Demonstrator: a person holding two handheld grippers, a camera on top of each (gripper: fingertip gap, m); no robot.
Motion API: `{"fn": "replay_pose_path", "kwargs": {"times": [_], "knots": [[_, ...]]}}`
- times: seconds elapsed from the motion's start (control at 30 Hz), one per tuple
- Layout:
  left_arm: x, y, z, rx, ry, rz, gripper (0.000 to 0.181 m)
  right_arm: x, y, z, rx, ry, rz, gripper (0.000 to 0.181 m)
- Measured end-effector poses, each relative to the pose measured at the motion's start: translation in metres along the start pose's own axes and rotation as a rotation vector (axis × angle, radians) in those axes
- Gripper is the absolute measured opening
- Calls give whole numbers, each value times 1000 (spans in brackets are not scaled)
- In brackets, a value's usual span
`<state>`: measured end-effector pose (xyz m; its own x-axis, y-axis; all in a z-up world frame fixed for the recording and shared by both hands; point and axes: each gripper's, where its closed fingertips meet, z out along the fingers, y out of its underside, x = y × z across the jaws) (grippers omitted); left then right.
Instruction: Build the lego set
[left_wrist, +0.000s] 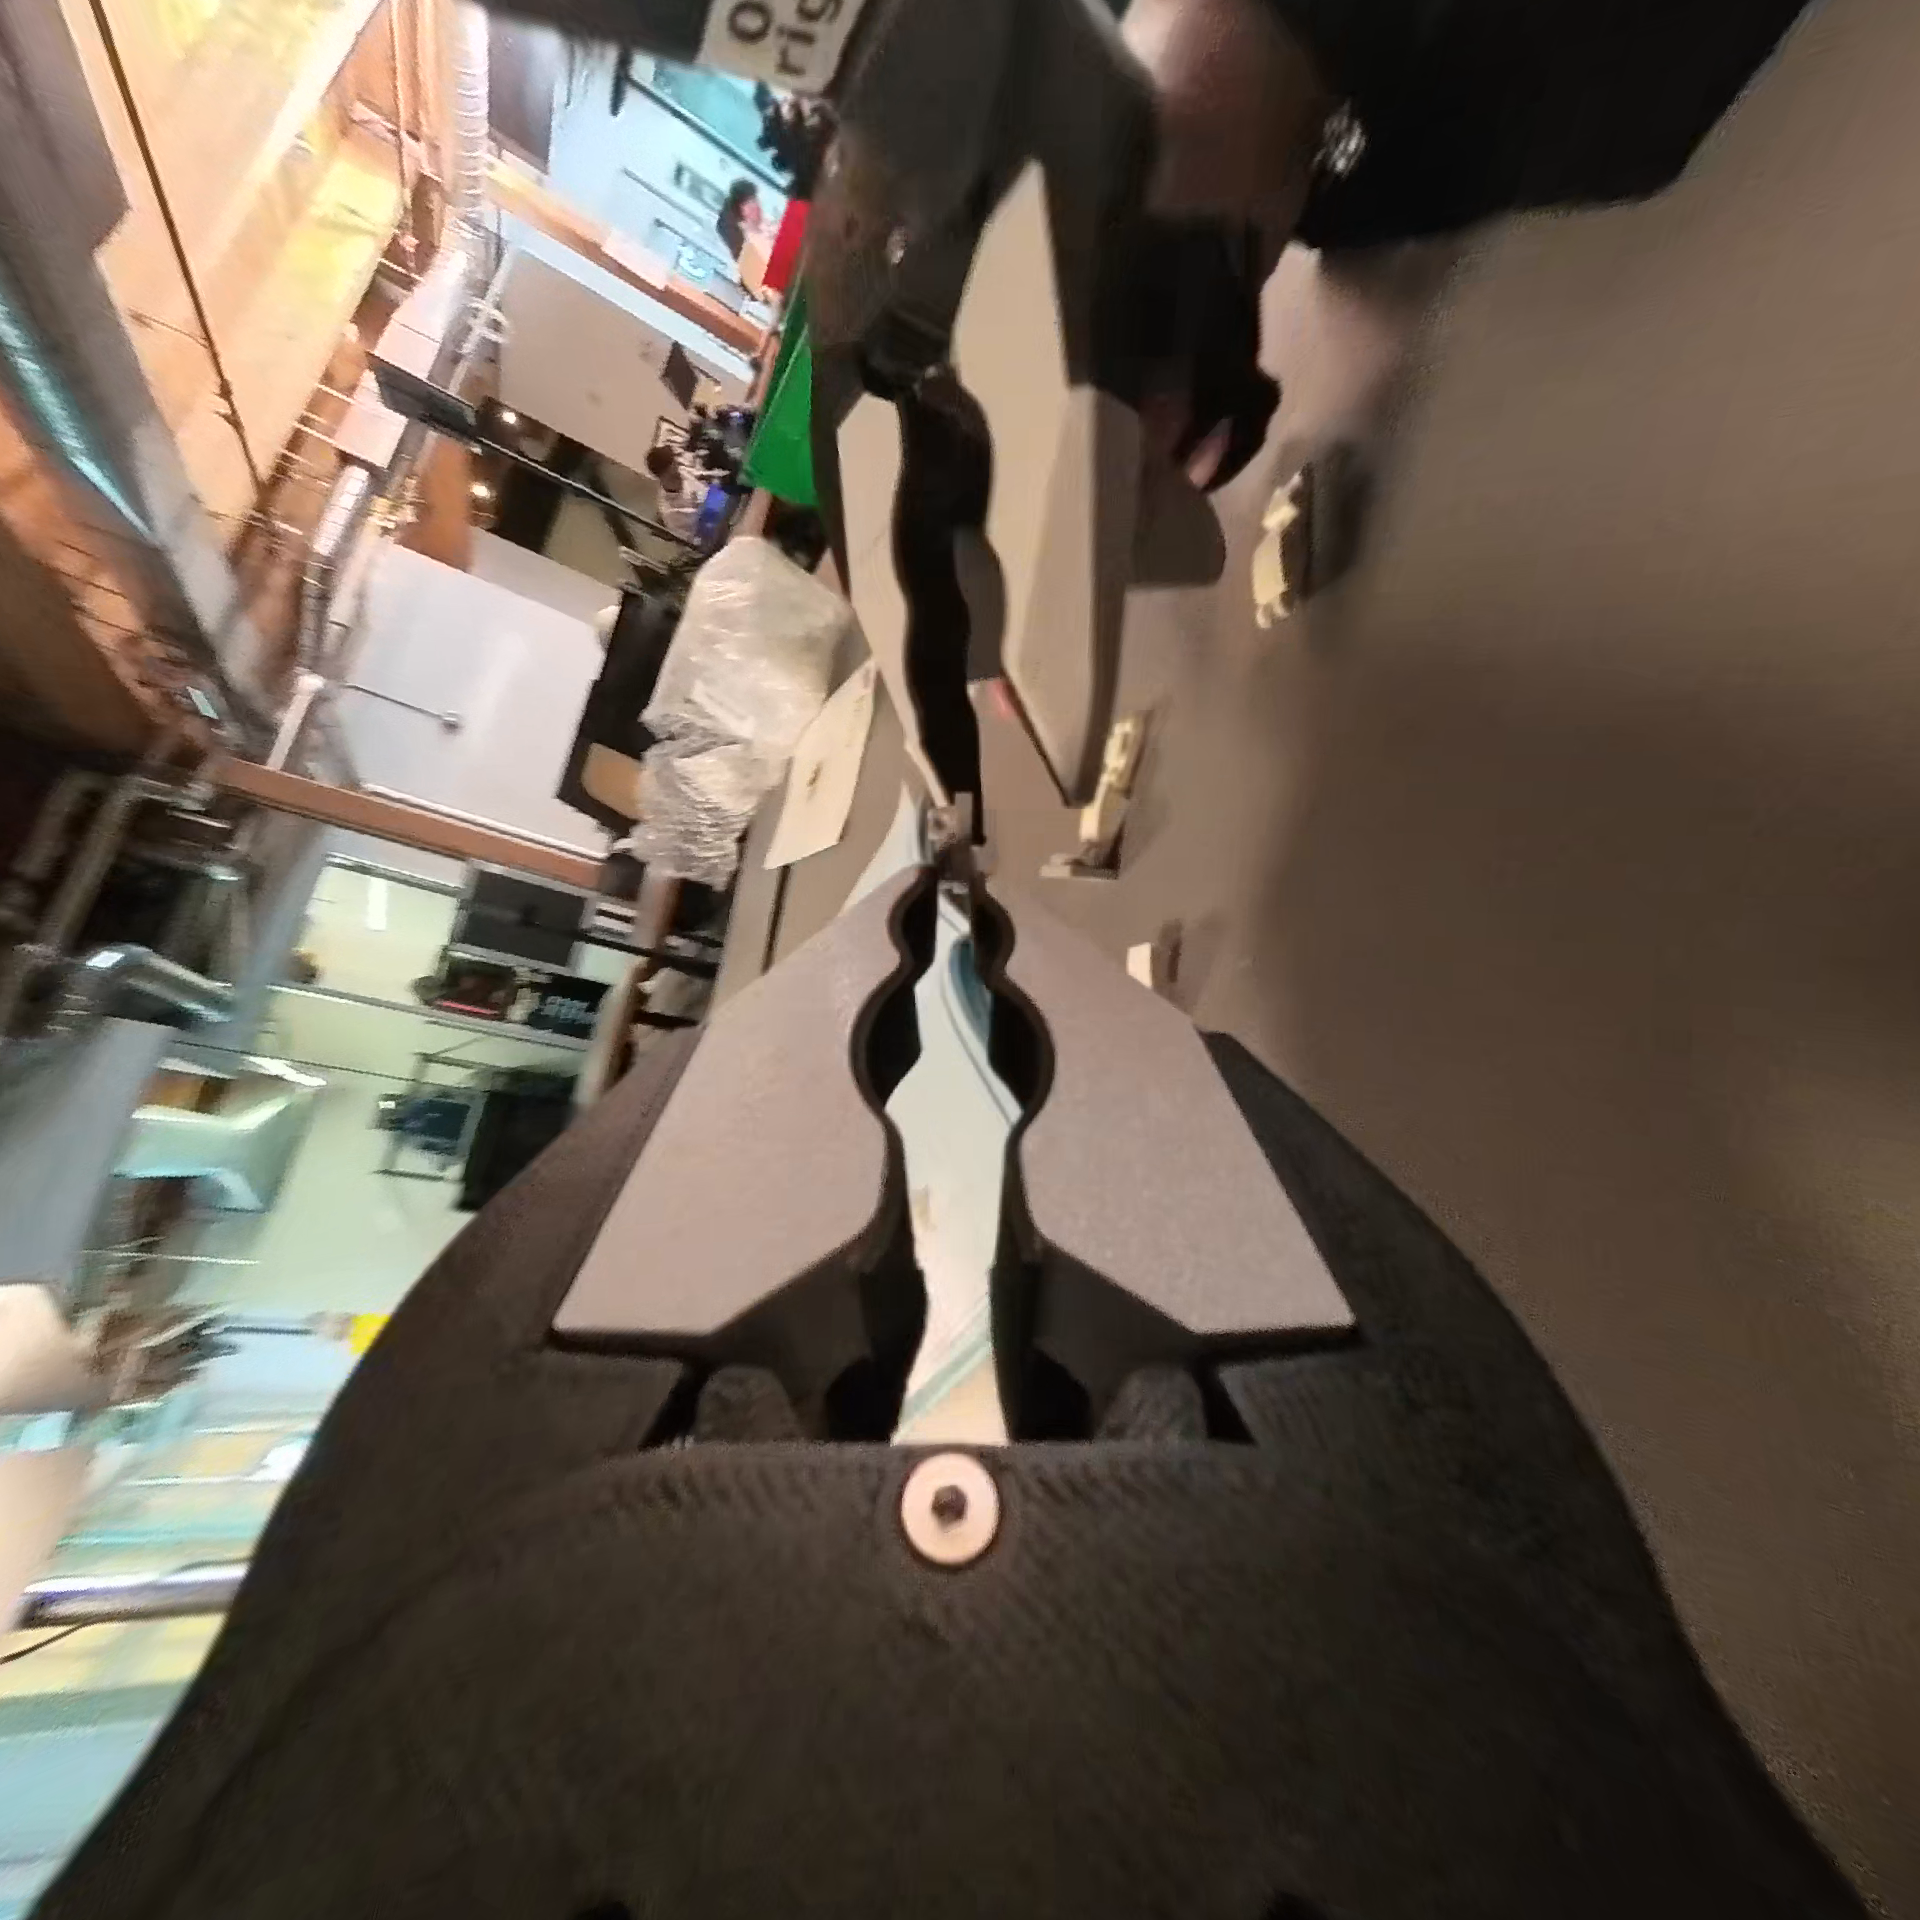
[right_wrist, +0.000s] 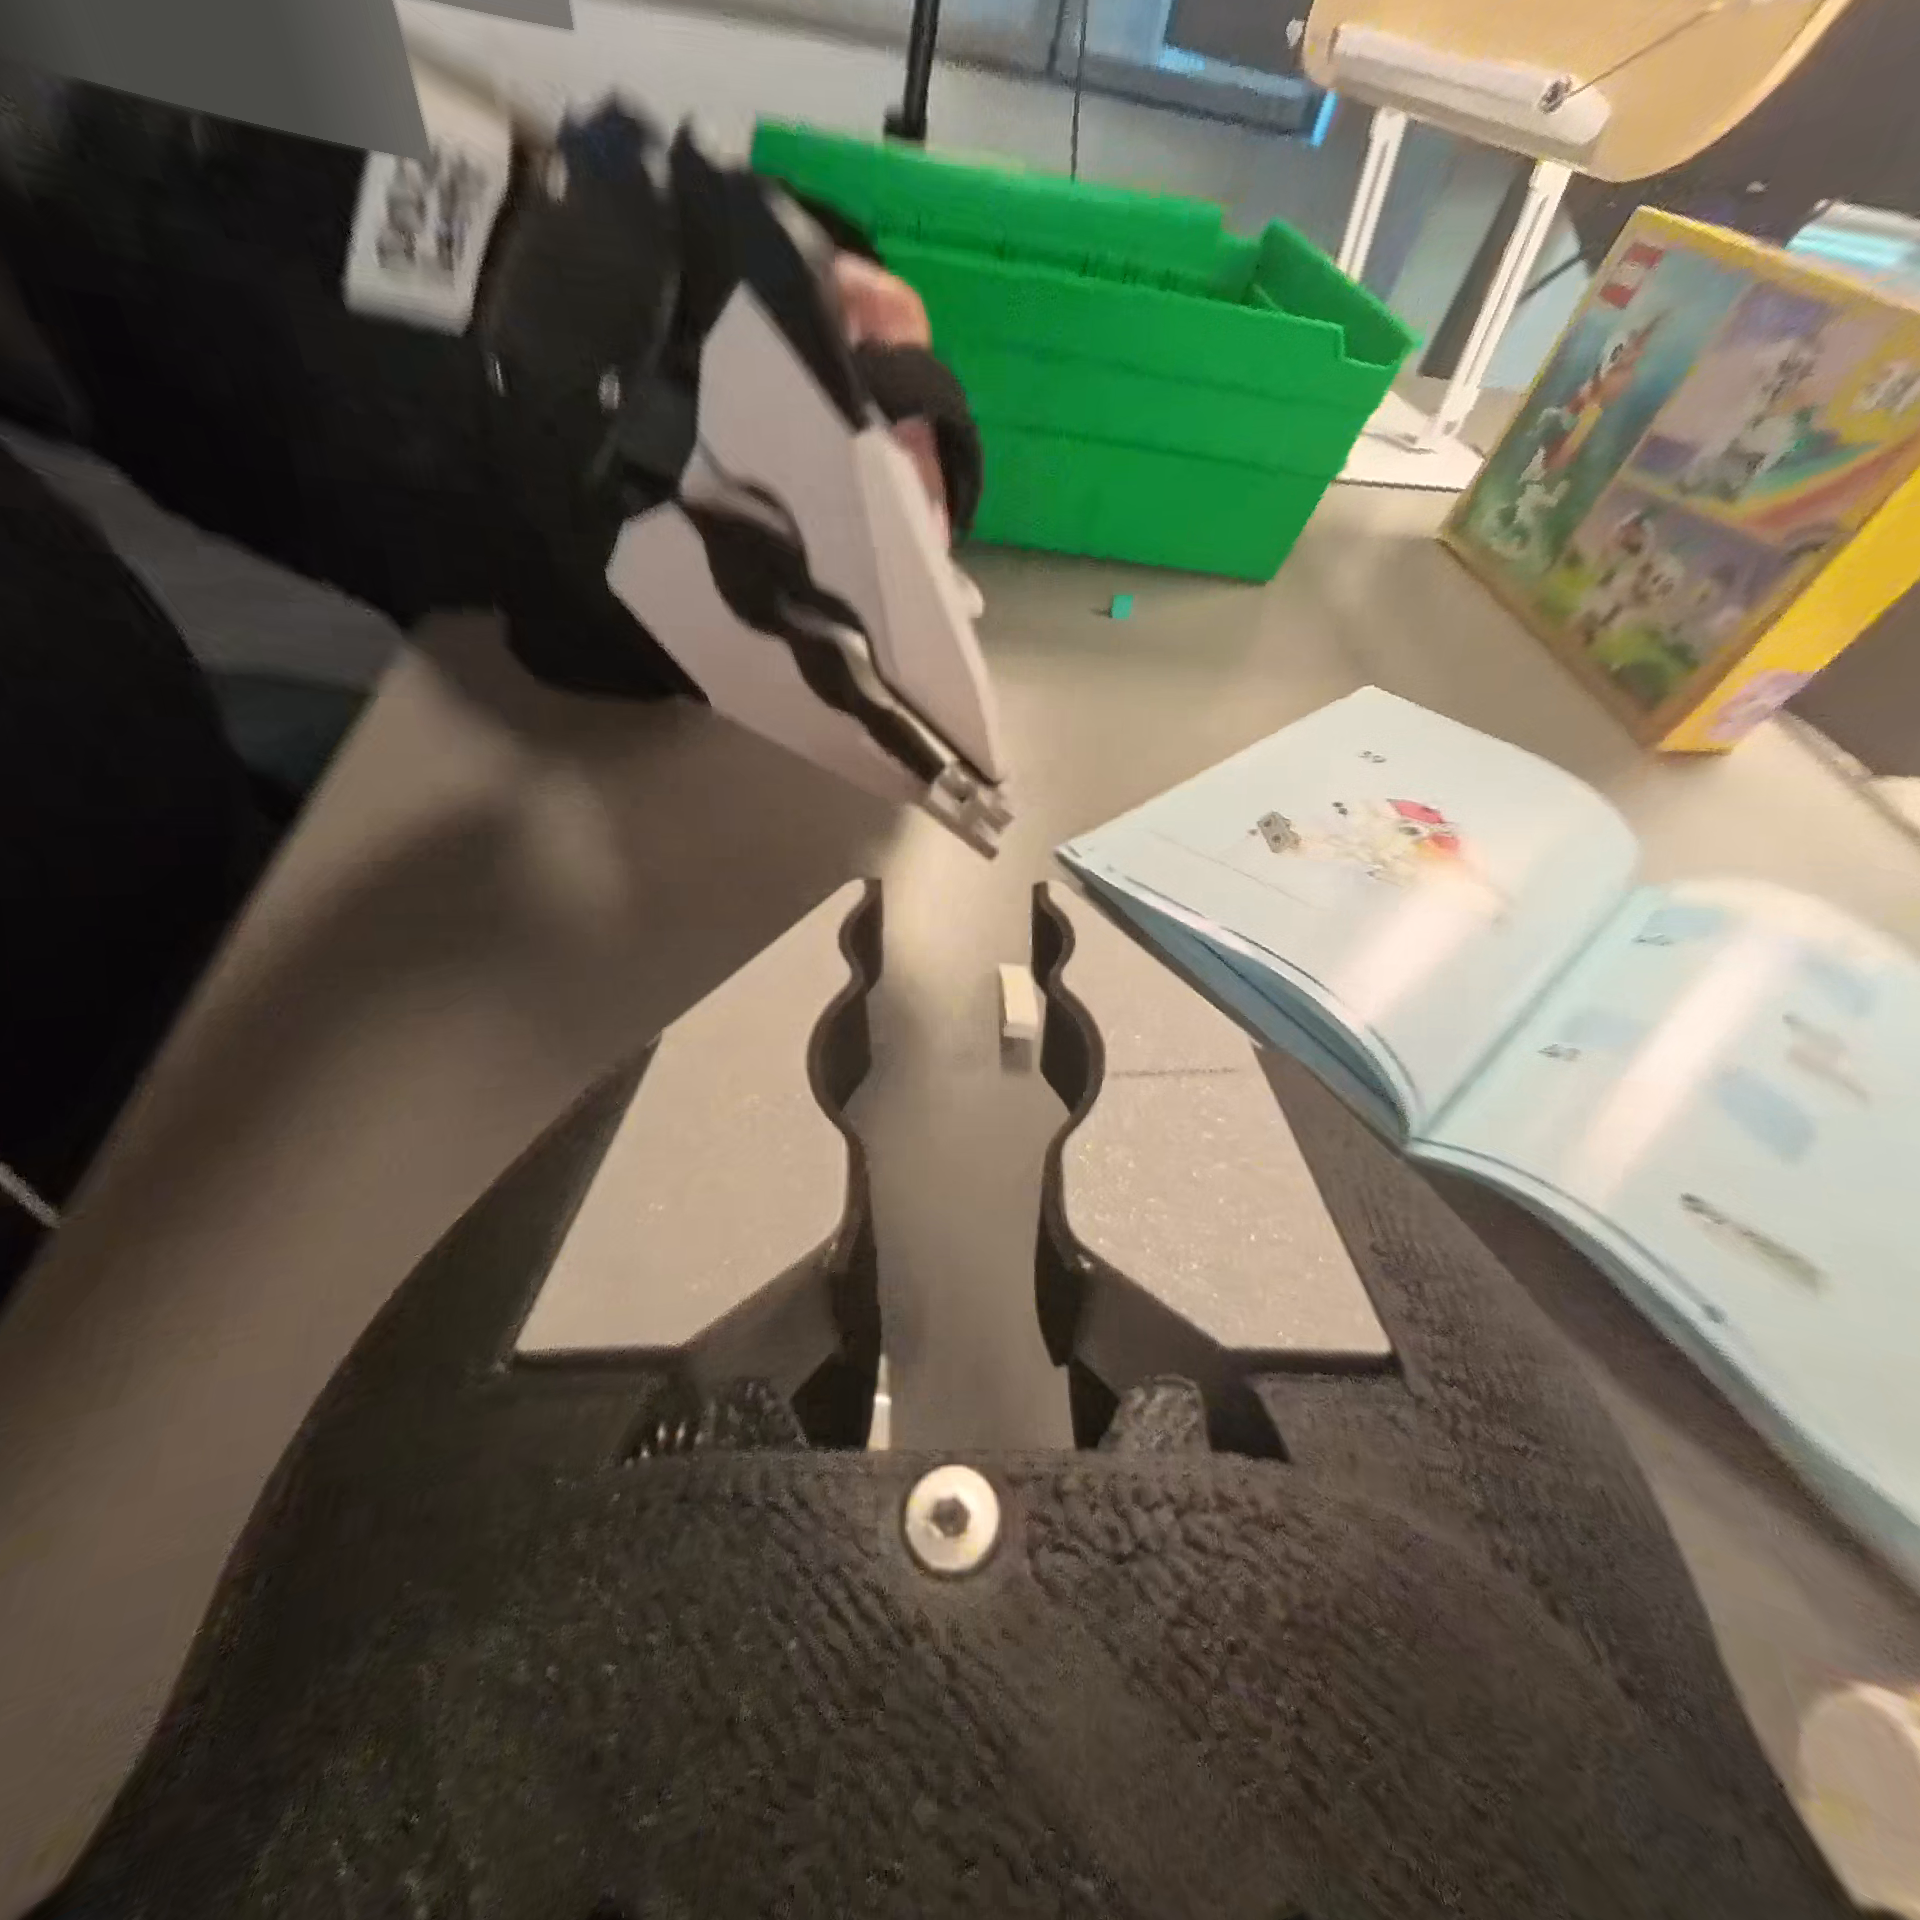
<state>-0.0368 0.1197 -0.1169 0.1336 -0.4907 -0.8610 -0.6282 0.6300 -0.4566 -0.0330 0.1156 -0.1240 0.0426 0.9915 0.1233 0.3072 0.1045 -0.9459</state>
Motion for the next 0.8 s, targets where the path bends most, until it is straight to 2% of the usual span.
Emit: {"fn": "replay_pose_path", "kwargs": {"times": [0.17, 0.33, 0.4, 0.5, 0.6, 0.67, 0.7, 0.8], "knots": [[4, 2, 3, -50, -59, 188, 5, 1, -9, -1, 61, -63, 210, 29], [6, 3, 6, -69, -72, 218, 6, -2, -2, 5, 21, -63, 200, 23], [6, 2, 5, -65, -75, 216, 5, 2, -2, 5, 18, -32, 185, 15], [6, 1, 6, -61, -86, 229, 6, 2, -2, 5, 18, -25, 160, 15], [8, -3, 6, -4, -53, 106, 9, 1, -2, 3, 20, -24, 106, 14], [12, -16, 1, 106, 50, -98, 29, 1, -4, 1, 31, -19, 65, 14], [9, -19, -1, 143, 66, -162, 29, -1, -6, 0, 36, -35, 62, 14], [1, -12, -2, 123, 22, -134, 23, -8, -11, -3, 65, -99, 119, 14]]}}
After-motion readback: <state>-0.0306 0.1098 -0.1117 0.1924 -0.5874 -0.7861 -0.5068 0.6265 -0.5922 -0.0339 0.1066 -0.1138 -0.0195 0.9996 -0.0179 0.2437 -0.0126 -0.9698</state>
